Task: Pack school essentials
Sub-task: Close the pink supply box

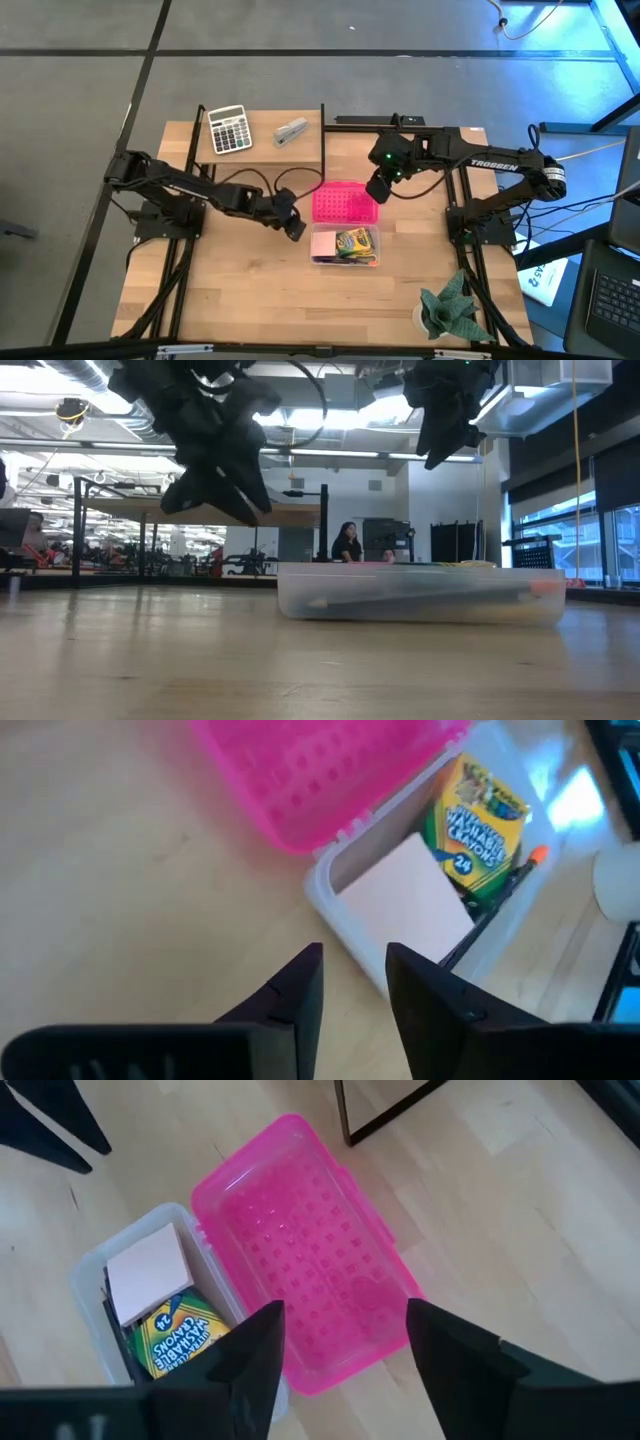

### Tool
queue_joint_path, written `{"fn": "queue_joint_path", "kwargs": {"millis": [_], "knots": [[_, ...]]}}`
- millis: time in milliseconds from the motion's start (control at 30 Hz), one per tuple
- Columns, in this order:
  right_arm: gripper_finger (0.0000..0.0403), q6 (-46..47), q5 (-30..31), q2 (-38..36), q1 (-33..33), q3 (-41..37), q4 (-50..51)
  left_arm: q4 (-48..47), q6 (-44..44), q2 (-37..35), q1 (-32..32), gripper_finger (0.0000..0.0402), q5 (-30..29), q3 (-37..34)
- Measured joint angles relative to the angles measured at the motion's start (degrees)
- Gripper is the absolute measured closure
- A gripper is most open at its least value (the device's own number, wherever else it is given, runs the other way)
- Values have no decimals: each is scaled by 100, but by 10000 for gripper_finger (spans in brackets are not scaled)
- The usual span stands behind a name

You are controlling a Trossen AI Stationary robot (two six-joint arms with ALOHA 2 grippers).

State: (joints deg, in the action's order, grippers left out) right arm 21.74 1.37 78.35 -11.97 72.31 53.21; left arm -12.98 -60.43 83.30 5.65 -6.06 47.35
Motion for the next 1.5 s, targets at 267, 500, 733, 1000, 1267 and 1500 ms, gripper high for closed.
{"fn": "queue_joint_path", "kwargs": {"millis": [267, 500, 733, 1000, 1267, 1500], "knots": [[193, -127, 2, 0, -2, 0, -2, 556, -490, 579, 92, 296, -71, 0], [194, -270, 2, 0, -2, 0, -2, 290, -195, 637, 88, 303, -34, 447], [194, -428, 3, 0, -2, 0, -4, -958, -421, 676, 95, 305, -32, 1361], [194, -429, 4, 0, 2, -18, 2, -1958, -1264, 1188, 45, 305, 164, 1966], [194, -446, 5, 2, 2, -22, 24, -2057, -1298, 1962, -87, 305, 128, 2441], [194, -439, 5, 2, 2, -22, 35, -2158, -1295, 2143, -67, 305, 59, 2553]]}}
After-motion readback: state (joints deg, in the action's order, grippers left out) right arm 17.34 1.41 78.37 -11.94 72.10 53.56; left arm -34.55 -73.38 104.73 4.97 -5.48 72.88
